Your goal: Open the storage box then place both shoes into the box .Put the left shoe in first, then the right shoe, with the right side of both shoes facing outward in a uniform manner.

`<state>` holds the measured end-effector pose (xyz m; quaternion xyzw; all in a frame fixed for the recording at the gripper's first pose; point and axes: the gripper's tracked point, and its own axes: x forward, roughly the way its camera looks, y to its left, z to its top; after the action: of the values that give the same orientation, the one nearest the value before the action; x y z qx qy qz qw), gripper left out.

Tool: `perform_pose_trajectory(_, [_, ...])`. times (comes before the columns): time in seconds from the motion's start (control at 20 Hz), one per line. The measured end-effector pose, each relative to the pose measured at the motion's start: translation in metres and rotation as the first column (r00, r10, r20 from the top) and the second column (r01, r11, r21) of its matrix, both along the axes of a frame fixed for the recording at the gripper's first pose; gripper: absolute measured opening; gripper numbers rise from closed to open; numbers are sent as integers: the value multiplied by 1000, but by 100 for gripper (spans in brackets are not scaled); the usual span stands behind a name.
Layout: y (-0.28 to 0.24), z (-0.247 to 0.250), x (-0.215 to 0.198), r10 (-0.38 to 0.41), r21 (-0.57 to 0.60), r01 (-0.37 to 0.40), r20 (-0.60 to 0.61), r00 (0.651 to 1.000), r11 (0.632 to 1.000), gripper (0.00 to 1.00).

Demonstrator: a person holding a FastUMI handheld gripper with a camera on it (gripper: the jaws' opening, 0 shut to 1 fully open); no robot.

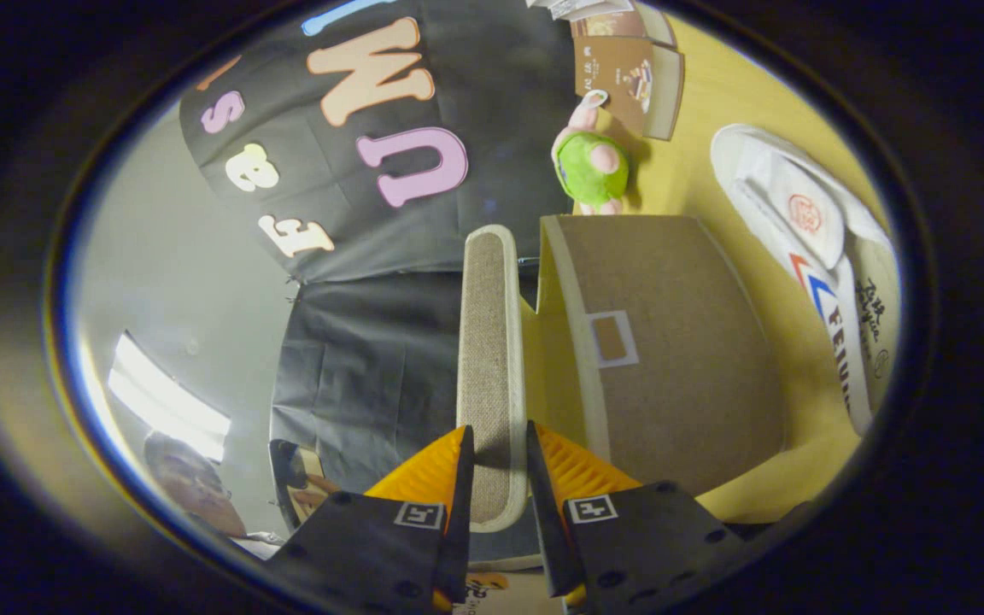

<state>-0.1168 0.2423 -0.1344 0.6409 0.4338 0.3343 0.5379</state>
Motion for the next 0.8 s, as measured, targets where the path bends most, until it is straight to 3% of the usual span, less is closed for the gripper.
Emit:
perform_pose_trajectory(0.05, [1, 5, -2, 7, 1, -7, 17, 1000, 1000, 38])
perform_pose_trajectory(0.2, [7, 20, -8, 45, 11, -46, 66, 997, 999, 21])
perform_pose_trajectory(0.25, [43, 20, -5, 36, -18, -35, 80, 996, 999, 15])
perform_pose_trajectory(0.3, [8, 11, 4, -18, -51, 22, 85, 996, 998, 10])
perform_pose_trajectory(0.35, [3, 9, 8, -17, -41, 21, 84, 996, 999, 4])
perform_pose_trajectory(0.6, [2, 25, 3, 6, -99, 8, 137, 991, 995, 3])
perform_pose_trajectory(0.8, [11, 45, 0, 76, -184, -34, 225, 971, 982, 3])
